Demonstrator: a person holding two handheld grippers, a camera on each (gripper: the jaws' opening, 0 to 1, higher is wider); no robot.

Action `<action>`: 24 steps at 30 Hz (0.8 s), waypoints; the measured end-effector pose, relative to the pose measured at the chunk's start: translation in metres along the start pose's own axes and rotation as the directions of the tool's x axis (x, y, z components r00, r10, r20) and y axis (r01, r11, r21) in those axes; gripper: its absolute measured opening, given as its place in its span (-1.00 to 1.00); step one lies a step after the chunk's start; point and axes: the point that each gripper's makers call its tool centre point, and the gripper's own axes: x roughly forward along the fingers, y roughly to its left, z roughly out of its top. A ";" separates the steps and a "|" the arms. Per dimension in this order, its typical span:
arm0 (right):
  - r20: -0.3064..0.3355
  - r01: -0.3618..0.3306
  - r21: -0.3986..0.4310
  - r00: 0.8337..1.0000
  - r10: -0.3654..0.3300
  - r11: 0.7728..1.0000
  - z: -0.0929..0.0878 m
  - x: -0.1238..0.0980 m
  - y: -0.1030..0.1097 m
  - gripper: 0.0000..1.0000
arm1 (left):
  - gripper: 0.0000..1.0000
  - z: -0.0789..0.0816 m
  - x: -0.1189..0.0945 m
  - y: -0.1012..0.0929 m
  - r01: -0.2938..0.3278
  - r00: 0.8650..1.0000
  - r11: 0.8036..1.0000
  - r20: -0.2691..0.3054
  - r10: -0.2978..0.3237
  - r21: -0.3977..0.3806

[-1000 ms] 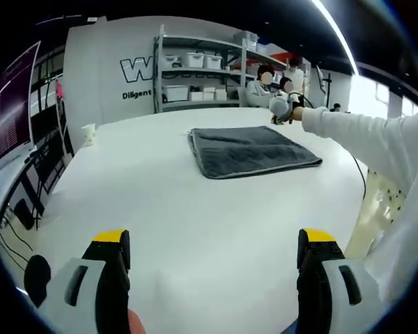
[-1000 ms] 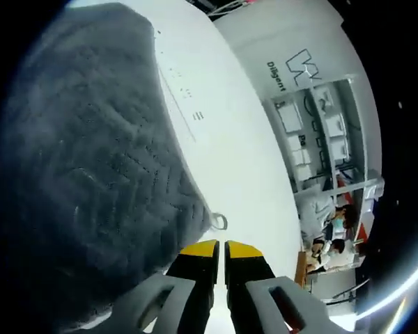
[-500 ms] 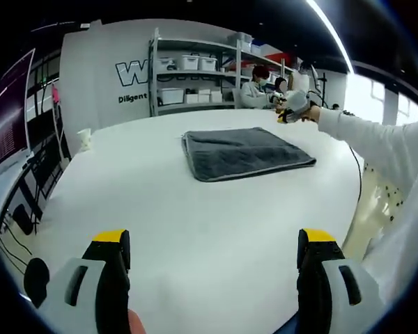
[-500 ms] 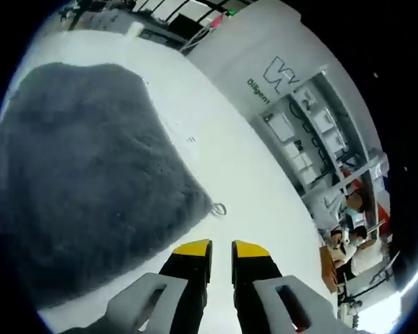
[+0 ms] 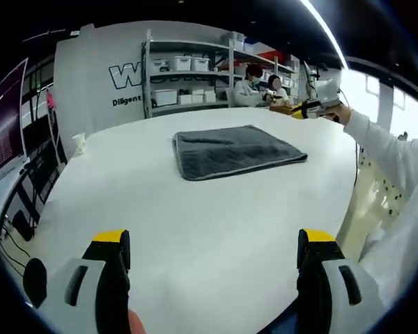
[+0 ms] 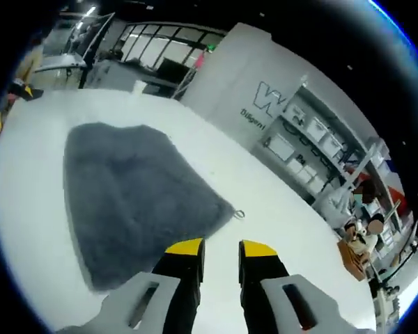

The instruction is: Open the folded towel by lifting each exposed corner and separating the folded layers until the towel lies flat within the target outline without major curled edges

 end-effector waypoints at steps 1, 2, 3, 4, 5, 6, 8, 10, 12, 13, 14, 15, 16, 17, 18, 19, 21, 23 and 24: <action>0.011 -0.006 0.015 1.000 0.005 1.000 0.001 -0.008 0.004 -0.65 | 0.98 0.000 0.000 -0.001 0.001 1.000 1.000 0.001 -0.001 0.001; 0.022 -0.007 0.033 1.000 0.006 0.999 0.001 -0.014 0.007 -0.61 | 0.98 0.000 0.000 -0.002 0.002 1.000 1.000 0.002 -0.002 0.002; 0.033 -0.008 0.051 0.999 0.006 0.999 0.002 -0.020 0.010 -0.58 | 0.98 0.001 0.000 -0.004 0.008 1.000 1.000 0.004 -0.008 0.007; 0.055 -0.019 0.074 0.998 0.015 0.997 0.003 -0.029 0.015 -0.55 | 0.98 0.001 0.000 -0.006 0.013 1.000 1.000 0.003 -0.013 0.009; 0.061 -0.021 0.091 0.998 0.016 0.996 0.002 -0.035 0.018 -0.53 | 0.98 0.001 0.000 -0.008 0.015 1.000 1.000 0.005 -0.015 0.010; 0.067 -0.024 0.107 0.998 0.017 0.994 0.001 -0.041 0.020 -0.52 | 0.98 0.001 0.000 -0.008 0.015 1.000 1.000 0.004 -0.015 0.011; 0.090 -0.028 0.146 0.996 0.015 0.989 0.002 -0.052 0.024 -0.49 | 0.98 0.001 0.000 -0.010 0.014 1.000 1.000 0.004 -0.014 0.011; 0.139 -0.051 0.170 0.990 0.027 0.984 0.007 -0.062 0.033 -0.40 | 0.98 0.001 0.000 -0.011 0.014 1.000 1.000 0.008 -0.014 0.007; 0.160 -0.067 0.201 0.987 0.035 0.977 0.008 -0.071 0.043 -0.34 | 0.98 0.001 0.000 -0.014 0.017 1.000 1.000 0.007 -0.017 0.009; 0.161 -0.072 0.201 0.986 0.039 0.977 0.008 -0.073 0.045 -0.31 | 0.98 0.001 0.000 -0.014 0.018 1.000 1.000 0.006 -0.018 0.010; 0.163 -0.084 0.205 0.985 0.051 0.975 0.007 -0.077 0.053 -0.28 | 0.98 0.001 -0.001 -0.016 0.021 1.000 1.000 0.008 -0.021 0.012; 0.168 -0.091 0.218 0.984 0.054 0.972 0.007 -0.081 0.058 -0.25 | 0.98 0.001 -0.001 -0.017 0.022 1.000 1.000 0.008 -0.022 0.012; 0.178 -0.092 0.242 0.983 0.049 0.966 0.006 -0.085 0.063 -0.23 | 0.98 0.002 0.000 -0.018 0.023 1.000 1.000 0.010 -0.023 0.012; 0.179 -0.092 0.250 0.983 0.047 0.964 0.006 -0.086 0.064 -0.22 | 0.98 0.002 0.000 -0.019 0.023 1.000 1.000 0.011 -0.023 0.012; 0.182 -0.093 0.293 0.983 0.040 0.952 0.004 -0.090 0.071 -0.19 | 0.98 0.002 0.001 -0.020 0.025 1.000 1.000 0.010 -0.025 0.013; 0.181 -0.097 0.298 0.983 0.043 0.950 0.004 -0.092 0.075 -0.13 | 0.98 0.001 0.001 -0.021 0.026 1.000 1.000 0.008 -0.027 0.014; 0.179 -0.105 0.309 0.982 0.050 0.945 0.002 -0.094 0.086 0.00 | 0.98 0.001 0.002 -0.023 0.032 0.999 0.999 0.002 -0.032 0.013; 0.167 -0.111 0.307 0.984 0.062 0.945 0.000 -0.096 0.099 0.13 | 0.98 0.000 0.001 -0.025 0.034 0.999 0.999 0.003 -0.034 0.013; 0.163 -0.113 0.304 0.984 0.066 0.946 0.000 -0.097 0.104 0.14 | 0.98 0.001 0.001 -0.025 0.032 0.999 0.999 0.003 -0.032 0.012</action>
